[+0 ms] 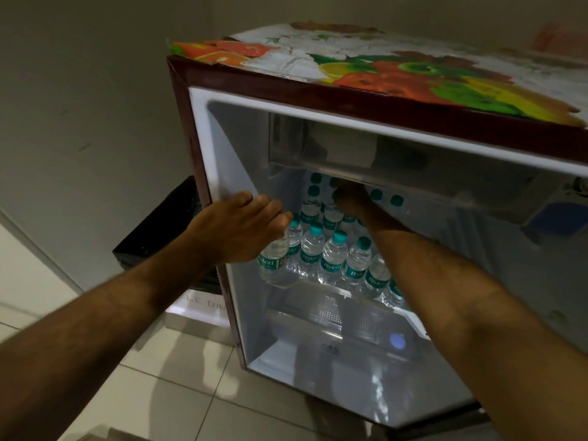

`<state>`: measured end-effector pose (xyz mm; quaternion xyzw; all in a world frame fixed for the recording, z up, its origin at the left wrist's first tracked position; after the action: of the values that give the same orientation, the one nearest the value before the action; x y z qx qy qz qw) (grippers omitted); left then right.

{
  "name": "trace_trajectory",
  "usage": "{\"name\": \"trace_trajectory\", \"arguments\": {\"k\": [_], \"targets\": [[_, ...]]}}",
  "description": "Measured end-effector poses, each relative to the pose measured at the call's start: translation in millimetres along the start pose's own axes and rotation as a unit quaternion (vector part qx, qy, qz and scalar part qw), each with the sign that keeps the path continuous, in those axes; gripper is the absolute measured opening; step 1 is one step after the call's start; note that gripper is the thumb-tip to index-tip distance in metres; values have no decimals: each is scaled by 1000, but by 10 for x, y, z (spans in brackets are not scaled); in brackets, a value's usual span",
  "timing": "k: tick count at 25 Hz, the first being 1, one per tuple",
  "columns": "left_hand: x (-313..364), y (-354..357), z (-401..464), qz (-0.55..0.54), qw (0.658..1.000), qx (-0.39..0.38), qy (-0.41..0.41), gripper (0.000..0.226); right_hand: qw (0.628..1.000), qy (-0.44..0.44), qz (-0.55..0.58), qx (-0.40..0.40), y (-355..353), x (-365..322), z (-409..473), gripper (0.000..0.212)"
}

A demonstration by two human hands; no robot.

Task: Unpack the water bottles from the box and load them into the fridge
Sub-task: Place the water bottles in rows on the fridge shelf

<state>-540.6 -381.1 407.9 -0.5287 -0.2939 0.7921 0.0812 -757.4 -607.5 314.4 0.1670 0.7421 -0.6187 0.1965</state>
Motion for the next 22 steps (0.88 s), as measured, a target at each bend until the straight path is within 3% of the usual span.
{"name": "trace_trajectory", "arguments": {"k": [11,15,17,19,22], "targets": [[18,-3,-30,-6,999,30,-16,31,998,27,49,6,55,19,-83,27],[25,1,-30,6,999,24,-26,32,977,-7,179,112,-172,-359,-768,17],[12,-7,-30,-1,999,25,-31,31,964,-79,249,46,-66,-677,-1129,21],[16,-14,-37,-11,999,31,-35,30,928,-180,317,-82,213,-1007,-1490,37],[40,-3,-42,-30,999,34,-26,28,907,-262,293,-151,562,-1226,-1809,54]]}}
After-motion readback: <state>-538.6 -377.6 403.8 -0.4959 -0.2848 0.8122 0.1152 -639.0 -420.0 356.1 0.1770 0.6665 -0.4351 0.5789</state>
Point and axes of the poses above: each hand's wrist, its own z-axis towards the middle knuckle, its own y-axis out of the palm, x = y × z, the point moved 9 cm from there along z, towards the middle knuckle, and after that the axes turned 14 degrees about -x, right-handed, at the moved point
